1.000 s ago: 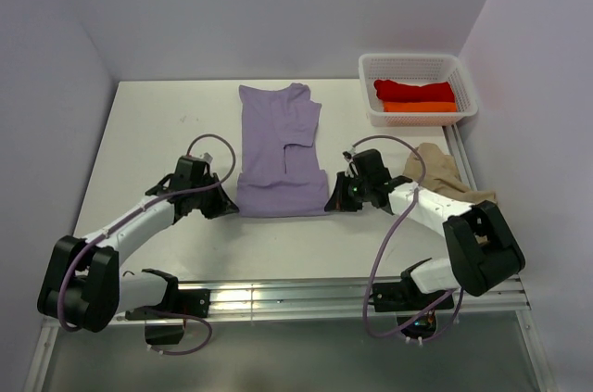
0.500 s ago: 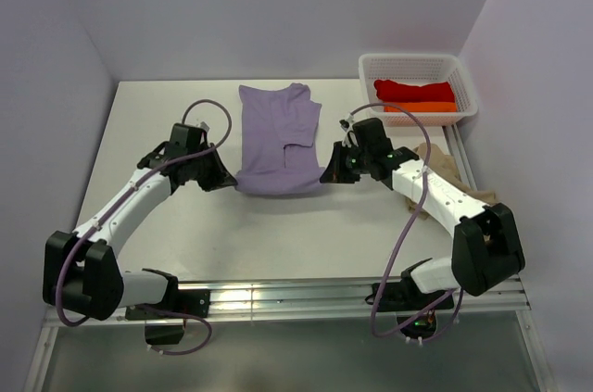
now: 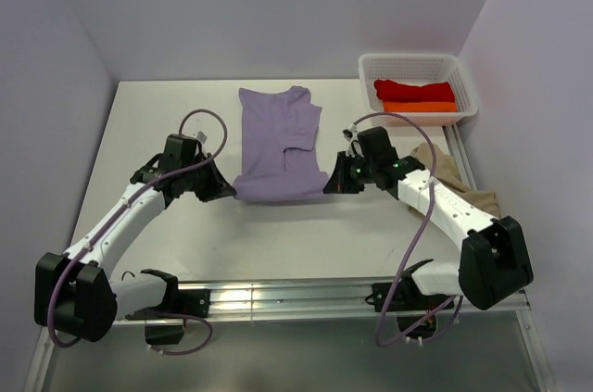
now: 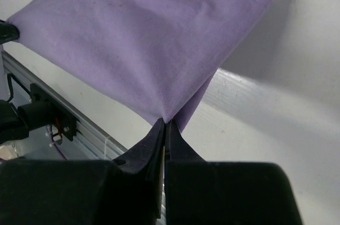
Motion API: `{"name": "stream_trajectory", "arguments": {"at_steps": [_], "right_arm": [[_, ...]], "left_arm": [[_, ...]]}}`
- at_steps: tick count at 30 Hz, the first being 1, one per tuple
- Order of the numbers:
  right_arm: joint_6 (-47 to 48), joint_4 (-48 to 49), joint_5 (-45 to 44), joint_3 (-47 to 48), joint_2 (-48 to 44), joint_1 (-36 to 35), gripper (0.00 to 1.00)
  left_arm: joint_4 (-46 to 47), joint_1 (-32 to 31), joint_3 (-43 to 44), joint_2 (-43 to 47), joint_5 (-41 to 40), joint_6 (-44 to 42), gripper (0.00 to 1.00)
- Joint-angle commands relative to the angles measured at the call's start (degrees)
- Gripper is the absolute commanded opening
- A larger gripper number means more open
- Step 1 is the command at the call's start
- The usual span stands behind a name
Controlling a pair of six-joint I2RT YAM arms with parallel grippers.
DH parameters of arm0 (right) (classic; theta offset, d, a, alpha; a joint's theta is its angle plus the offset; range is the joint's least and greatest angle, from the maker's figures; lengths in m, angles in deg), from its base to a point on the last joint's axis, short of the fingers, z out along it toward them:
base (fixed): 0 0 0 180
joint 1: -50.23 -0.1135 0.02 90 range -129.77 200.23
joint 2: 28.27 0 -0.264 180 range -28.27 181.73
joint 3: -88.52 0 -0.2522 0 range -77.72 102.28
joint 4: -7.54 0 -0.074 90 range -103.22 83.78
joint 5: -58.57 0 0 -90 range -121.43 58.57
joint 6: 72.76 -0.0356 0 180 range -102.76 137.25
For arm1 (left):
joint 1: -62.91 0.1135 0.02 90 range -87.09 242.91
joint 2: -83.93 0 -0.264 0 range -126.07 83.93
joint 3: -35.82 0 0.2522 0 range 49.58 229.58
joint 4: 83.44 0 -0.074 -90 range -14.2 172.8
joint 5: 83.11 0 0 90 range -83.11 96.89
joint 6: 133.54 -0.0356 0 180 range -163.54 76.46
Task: Roll the t-shirts
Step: Fold the tshirt
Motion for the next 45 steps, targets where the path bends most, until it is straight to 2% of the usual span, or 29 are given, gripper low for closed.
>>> {"name": "stream_trajectory", "arguments": {"at_steps": [1,7,12,20,28,45], "right_arm": [[0.7,0.4,1.7,-2.3,-3.5,0.3,0.0],[0.2,1.4,2.0,-8.0,-6.9,0.4,0.0],[0.5,0.4,2.1,-9.0,-8.6,0.4,0.0],[2.6,-3.2,1.0,-0.6,-4.9,0.3,0.0],[4.4,-5.7,1.6,10.5,5.0,1.1,0.0],[4.0,-6.0,5.1,23.5,20.9,5.9,0.0]], "left_arm": [[1.2,0.2,-3.3,2.1,1.7,-0.2,0.01],[3.4,-0.6,-10.2,4.7,2.8,1.1,0.01],[3.2,-1.1,-11.0,6.3,3.2,1.8,0.01],[0.0,-1.0,-1.3,0.5,4.8,-0.5,0.01],[-1.9,2.0,8.3,-8.2,5.7,-3.6,0.0],[-3.3,7.9,24.3,-26.4,8.7,-7.6,0.0]]}}
